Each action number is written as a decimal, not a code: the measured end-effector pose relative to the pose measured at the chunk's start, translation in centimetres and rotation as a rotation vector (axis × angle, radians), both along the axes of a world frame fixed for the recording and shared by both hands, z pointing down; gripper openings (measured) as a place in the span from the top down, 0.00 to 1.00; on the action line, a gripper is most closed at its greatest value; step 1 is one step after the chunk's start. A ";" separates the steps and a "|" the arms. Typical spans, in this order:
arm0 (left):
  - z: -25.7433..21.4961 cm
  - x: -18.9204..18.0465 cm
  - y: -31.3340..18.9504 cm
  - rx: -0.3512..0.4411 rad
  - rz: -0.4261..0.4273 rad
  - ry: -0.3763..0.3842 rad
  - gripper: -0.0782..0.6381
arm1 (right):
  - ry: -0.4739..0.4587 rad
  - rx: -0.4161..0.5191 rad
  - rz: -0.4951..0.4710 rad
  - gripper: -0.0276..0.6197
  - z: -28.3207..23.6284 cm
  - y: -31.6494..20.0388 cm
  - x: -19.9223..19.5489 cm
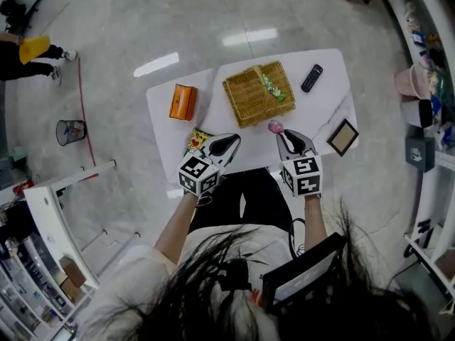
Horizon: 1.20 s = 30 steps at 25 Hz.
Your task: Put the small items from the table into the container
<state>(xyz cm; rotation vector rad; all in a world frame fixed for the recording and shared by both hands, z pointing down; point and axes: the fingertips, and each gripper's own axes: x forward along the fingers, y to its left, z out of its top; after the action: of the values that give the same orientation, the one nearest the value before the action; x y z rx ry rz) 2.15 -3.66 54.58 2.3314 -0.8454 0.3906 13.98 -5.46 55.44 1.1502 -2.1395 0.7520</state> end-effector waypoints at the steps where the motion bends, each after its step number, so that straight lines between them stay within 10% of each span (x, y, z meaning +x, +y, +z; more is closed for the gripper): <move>1: -0.2 -0.7 0.1 0.005 -0.001 -0.005 0.88 | -0.008 0.015 -0.012 0.84 -0.8 -0.3 -1.2; 19: -0.8 -10.1 1.5 -0.002 -0.051 -0.003 0.88 | 0.134 -0.020 0.181 0.84 3.5 -6.2 -7.7; 30: -0.3 -13.2 1.9 -0.019 -0.070 -0.001 0.88 | 0.015 -0.109 0.283 0.78 5.0 -6.8 -8.1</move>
<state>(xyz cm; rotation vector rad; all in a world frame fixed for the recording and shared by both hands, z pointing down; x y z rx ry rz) -11.06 -1.78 54.24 2.2770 -0.9171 0.3679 5.83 -12.25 60.42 1.4109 -1.9196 0.9683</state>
